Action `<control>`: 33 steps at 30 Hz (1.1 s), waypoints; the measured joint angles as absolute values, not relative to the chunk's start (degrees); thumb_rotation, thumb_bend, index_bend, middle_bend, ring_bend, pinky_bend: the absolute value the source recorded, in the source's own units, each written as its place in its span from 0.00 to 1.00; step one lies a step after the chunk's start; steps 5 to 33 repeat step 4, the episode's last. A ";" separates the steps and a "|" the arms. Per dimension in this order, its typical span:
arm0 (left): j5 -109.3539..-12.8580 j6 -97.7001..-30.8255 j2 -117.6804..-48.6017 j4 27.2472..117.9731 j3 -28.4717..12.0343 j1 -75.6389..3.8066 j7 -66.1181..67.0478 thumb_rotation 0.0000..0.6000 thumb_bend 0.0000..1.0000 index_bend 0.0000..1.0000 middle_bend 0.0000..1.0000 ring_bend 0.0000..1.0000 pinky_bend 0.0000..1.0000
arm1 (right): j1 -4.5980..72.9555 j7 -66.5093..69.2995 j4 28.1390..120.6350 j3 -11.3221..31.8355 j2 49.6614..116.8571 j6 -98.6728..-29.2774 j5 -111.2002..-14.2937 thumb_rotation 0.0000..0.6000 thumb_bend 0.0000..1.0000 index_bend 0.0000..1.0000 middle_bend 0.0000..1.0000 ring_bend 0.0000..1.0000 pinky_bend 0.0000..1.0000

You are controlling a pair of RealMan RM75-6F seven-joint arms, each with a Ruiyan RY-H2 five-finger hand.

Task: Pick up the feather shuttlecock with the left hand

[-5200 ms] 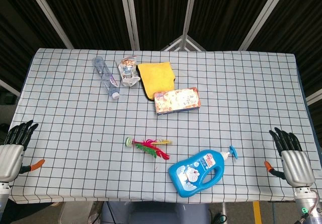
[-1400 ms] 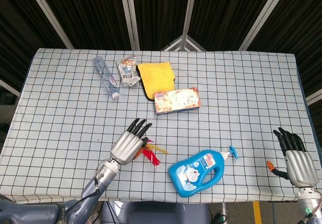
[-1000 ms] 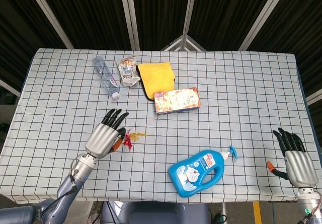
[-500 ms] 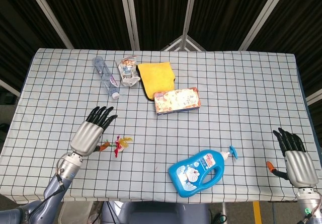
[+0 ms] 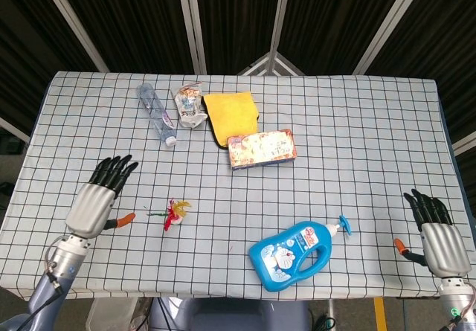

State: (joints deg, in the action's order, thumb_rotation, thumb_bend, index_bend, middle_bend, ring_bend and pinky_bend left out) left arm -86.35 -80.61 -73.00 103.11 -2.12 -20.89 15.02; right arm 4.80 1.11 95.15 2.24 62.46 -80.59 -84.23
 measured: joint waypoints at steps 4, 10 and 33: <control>-89.32 -85.22 -69.01 101.75 1.48 -16.32 10.36 1.00 0.13 0.00 0.00 0.00 0.00 | 4.76 0.35 95.15 2.17 62.62 -80.77 -84.44 1.00 0.33 0.00 0.00 0.00 0.00; -89.32 -85.22 -69.01 101.75 1.48 -16.32 10.36 1.00 0.13 0.00 0.00 0.00 0.00 | 4.76 0.35 95.15 2.17 62.62 -80.77 -84.44 1.00 0.33 0.00 0.00 0.00 0.00; -89.32 -85.22 -69.01 101.75 1.48 -16.32 10.36 1.00 0.13 0.00 0.00 0.00 0.00 | 4.76 0.35 95.15 2.17 62.62 -80.77 -84.44 1.00 0.33 0.00 0.00 0.00 0.00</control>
